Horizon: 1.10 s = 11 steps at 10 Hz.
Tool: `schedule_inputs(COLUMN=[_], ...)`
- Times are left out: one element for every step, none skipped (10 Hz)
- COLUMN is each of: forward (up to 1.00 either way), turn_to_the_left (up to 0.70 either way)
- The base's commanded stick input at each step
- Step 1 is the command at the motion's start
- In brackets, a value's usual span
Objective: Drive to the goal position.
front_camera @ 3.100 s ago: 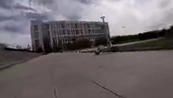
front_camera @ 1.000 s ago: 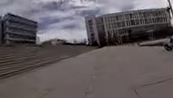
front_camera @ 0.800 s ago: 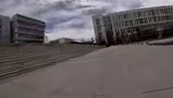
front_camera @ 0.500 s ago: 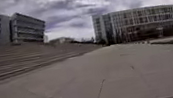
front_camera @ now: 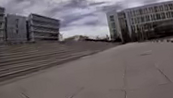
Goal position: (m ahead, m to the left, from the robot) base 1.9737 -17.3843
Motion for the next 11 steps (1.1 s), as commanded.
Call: schedule_inputs(forward=[0.85,0.85,0.85,0.85,0.85,0.85,0.85,0.85,0.85,0.85,0.85], turn_to_the_left=[0.00,0.00,0.00,0.00,-0.05,-0.27,-0.34,-0.34,-0.17,0.00,-0.02])
